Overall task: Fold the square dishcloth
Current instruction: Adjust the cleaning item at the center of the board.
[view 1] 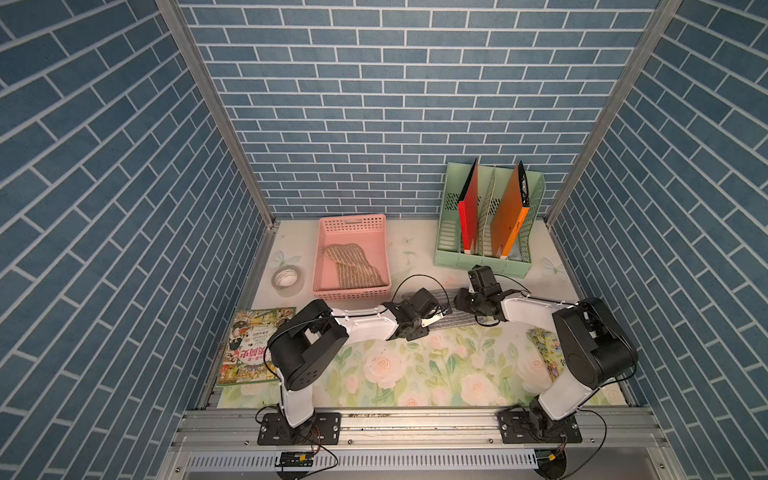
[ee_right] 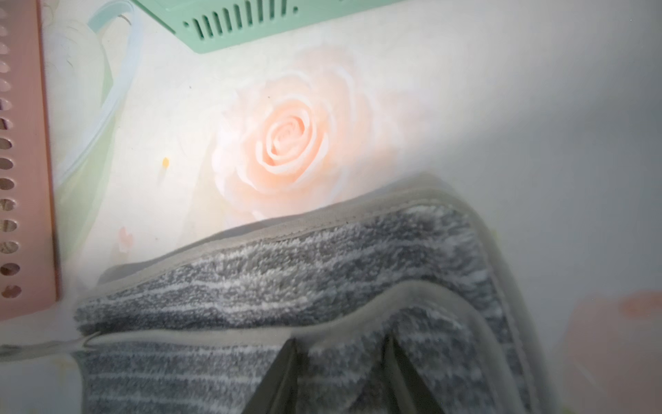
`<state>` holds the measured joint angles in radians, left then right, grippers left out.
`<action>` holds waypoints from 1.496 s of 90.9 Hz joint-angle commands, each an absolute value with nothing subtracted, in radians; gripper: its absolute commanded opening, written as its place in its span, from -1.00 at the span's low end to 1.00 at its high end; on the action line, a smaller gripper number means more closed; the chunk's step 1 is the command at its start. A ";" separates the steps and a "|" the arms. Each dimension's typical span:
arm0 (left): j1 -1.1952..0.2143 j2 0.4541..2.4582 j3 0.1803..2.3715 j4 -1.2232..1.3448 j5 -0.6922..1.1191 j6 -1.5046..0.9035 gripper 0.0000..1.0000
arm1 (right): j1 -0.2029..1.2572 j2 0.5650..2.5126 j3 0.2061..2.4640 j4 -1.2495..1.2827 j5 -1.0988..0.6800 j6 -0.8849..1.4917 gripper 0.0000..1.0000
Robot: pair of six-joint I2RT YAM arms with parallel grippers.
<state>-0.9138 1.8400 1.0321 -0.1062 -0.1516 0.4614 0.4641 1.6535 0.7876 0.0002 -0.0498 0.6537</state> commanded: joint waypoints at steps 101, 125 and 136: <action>-0.841 1.712 1.041 -0.166 -0.072 0.484 0.11 | 0.682 1.215 0.578 -0.306 0.029 0.766 -0.01; -0.842 1.761 1.027 -0.162 -0.095 0.437 0.10 | 0.674 1.298 0.497 -0.251 0.008 0.776 -0.20; -0.842 1.811 1.045 -0.109 -0.144 0.440 0.09 | 0.704 1.245 0.470 -0.270 0.015 0.808 -0.28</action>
<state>-0.8425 1.7683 1.0225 -0.1295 -0.1024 0.4591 0.6807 1.2747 0.5129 -0.2230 0.0193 0.7864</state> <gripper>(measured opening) 0.547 0.372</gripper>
